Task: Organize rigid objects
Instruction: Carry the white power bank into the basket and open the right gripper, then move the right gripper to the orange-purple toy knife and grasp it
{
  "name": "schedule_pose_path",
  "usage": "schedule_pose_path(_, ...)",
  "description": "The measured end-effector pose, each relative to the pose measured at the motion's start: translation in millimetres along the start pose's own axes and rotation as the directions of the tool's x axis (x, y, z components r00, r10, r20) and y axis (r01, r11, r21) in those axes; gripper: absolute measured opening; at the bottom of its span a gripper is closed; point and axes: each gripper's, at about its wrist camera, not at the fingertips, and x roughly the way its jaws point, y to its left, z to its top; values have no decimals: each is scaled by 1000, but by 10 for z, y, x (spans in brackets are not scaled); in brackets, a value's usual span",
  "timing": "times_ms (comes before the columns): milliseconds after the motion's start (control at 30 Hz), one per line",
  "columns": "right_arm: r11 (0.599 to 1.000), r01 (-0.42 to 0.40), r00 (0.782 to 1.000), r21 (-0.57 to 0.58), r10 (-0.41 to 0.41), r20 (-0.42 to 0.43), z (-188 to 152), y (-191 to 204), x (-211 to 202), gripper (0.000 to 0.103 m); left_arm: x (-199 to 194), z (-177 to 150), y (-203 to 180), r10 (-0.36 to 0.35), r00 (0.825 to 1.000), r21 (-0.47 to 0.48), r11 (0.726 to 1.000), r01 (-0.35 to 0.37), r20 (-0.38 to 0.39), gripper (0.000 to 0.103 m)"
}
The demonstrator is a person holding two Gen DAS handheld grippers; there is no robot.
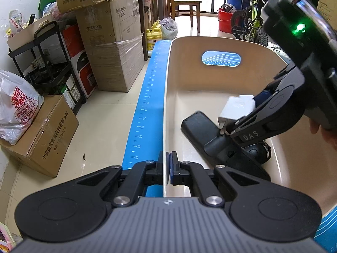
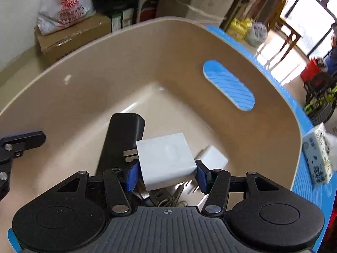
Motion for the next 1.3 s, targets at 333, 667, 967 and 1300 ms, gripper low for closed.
schedule_pose_path(333, 998, 20, 993, 66, -28, 114, -108, -135, -342, 81, -7, -5, 10, -1, 1000, 1, 1000, 1, -2, 4)
schedule_pose_path(667, 955, -39, 900, 295, -94, 425, -825, -744, -1185, 99, -10, -7, 11, -1, 1000, 0, 1000, 1, -1, 5)
schedule_pose_path(967, 865, 88, 878, 495, -302, 371, -1591, -1232, -1193, 101, -10, -8, 11, -1, 1000, 1, 1000, 1, -1, 5)
schedule_pose_path(1300, 800, 148, 927, 582, -318, 200, -2088, -1455, -597, 92, -12, -9, 13, -2, 1000, 1, 1000, 2, -2, 5)
